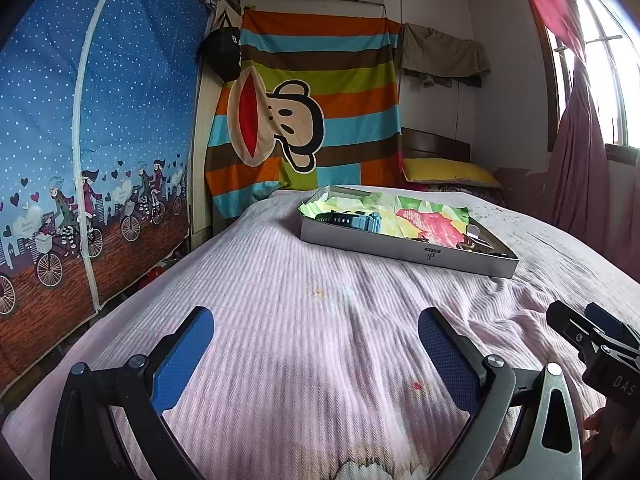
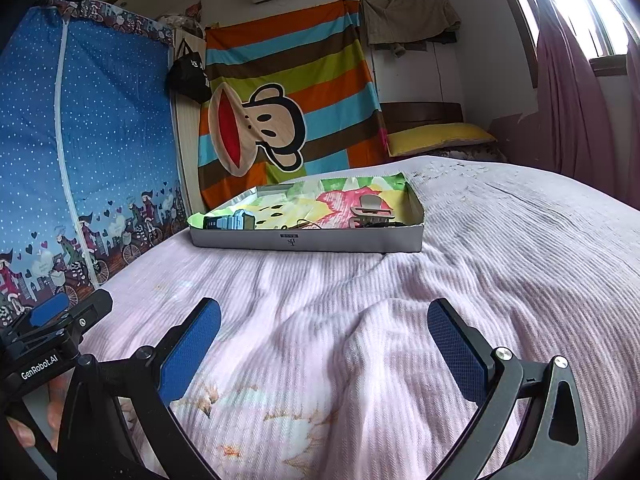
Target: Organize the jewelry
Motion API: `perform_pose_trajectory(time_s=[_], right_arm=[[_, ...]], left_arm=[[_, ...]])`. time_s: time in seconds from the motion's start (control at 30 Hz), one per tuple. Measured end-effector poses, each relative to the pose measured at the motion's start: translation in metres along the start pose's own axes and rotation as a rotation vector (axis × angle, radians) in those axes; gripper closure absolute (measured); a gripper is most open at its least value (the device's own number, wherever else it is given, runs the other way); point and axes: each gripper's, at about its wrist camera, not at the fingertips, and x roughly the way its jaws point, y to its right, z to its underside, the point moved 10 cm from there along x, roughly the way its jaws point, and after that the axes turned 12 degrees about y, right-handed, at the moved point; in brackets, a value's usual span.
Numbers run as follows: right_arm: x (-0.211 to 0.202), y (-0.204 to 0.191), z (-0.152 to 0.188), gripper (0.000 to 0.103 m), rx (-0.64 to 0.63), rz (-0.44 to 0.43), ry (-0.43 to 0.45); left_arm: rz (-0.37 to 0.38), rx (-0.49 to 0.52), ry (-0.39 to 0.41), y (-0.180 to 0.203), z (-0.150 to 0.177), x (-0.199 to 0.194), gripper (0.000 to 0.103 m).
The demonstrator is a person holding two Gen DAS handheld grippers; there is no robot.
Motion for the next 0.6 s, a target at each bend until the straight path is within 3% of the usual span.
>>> perform_pose_trajectory(time_s=[0.6], right_arm=[[-0.0003, -0.0001, -0.0012, 0.002, 0.0, 0.001, 0.002]], left_arm=[[-0.003, -0.004, -0.001, -0.004, -0.0026, -0.0009, 0.0]])
